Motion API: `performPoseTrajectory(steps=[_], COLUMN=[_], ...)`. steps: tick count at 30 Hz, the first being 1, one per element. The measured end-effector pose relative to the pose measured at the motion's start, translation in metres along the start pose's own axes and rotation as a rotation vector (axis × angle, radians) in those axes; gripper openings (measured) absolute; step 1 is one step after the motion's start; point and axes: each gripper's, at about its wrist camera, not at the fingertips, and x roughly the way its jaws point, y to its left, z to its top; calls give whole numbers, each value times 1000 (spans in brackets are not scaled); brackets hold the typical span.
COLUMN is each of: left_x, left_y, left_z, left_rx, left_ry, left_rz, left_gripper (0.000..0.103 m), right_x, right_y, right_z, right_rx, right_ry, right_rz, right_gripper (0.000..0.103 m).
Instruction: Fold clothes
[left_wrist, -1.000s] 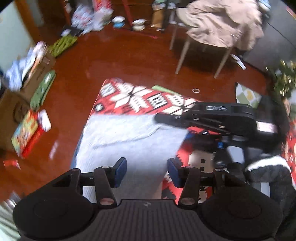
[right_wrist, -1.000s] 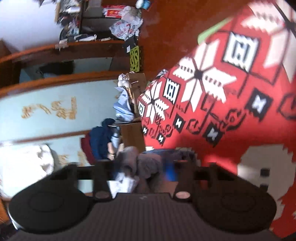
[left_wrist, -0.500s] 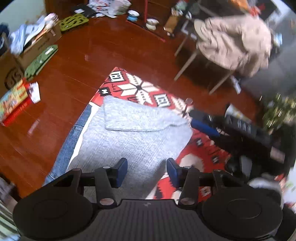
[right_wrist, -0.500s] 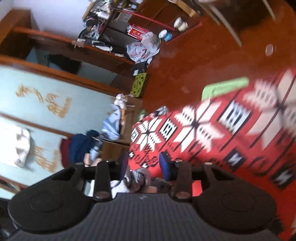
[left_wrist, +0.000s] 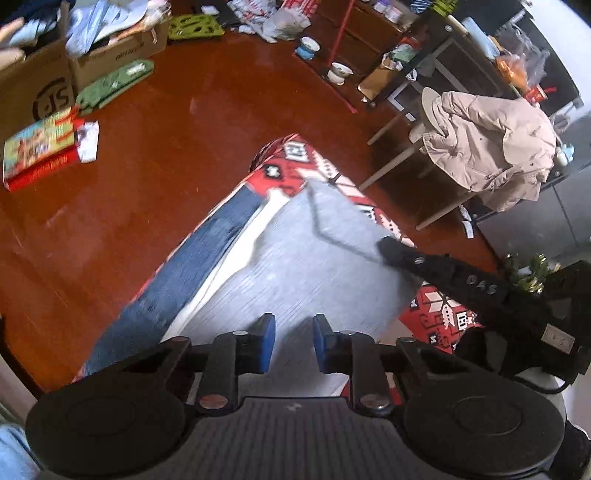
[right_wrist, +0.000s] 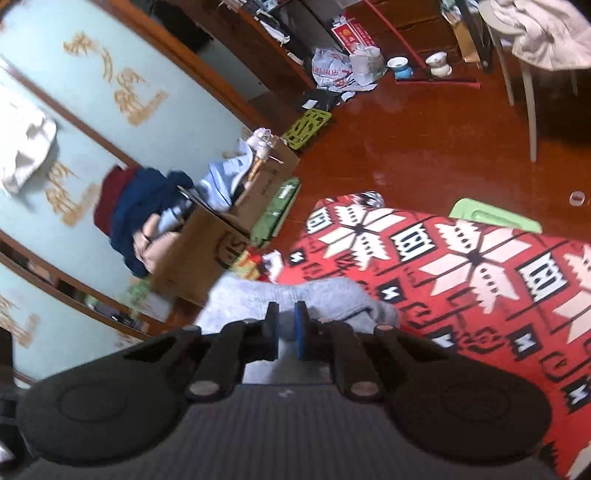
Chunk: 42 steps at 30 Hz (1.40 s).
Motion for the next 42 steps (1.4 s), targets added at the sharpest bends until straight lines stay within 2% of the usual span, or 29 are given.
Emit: performPoseTrajectory(steps=[4,6,12,14,17,19,21,22,23,24,25,26,29,32,34,36,39,42], left_x=[-14,-20,-14,-6,0,-6,-19,-27,-37,-45,-51,-56,-57,-47,-41,-35,-25,-22], left_y=[21,29,61,72,88,92,92,93,96,100,103,108,118,114,112,110,107,108], left_z=[-3,-4,-15,-22,-32,-33,-35,-37,-40,-43,-45,-47,-49,-46,-44,-41,-38,-38], left_rx=[-138,-202,-373,-432,-508,-534,-528,-525,-525,-528,-532,-535,-523,-454,-407,-361,-292,-282], left_ry=[-30,-68,-129,-121,-121,-113,-108,-114,-121,-130,-138,-143,-136,-121,-112,-102,-87,-81], left_rz=[-95,-137,-131,-114,-137,-154,-163,-170,-167,-163,-161,-153,-137,-131,-126,-122,-115,-118], left_gripper=[22,22,19,6,3,3,3,7,17,22,32,33,31,31,35,37,40,37], right_x=[-15,-19,12,29,47,50,46,42,35,27,20,15,-21,-49,-57,-53,-37,-24], right_y=[8,23,80,92,93,90,90,92,93,92,91,92,85,69,56,47,50,51], right_z=[2,7,7,-1,-9,-7,-4,-4,-3,-3,-2,-2,-11,-31,-51,-73,-105,-125], right_rx=[-76,-98,-209,-288,-347,-330,-317,-319,-316,-299,-282,-265,-200,-67,53,140,156,192], right_ry=[-15,-1,139,191,222,224,223,218,213,207,202,194,168,174,202,246,315,307], right_rz=[-65,-25,118,97,51,46,41,41,47,54,61,61,28,-24,-9,12,25,24], right_gripper=[10,12,12,12,0,0,0,0,5,11,11,11,12,12,15,31,32,31])
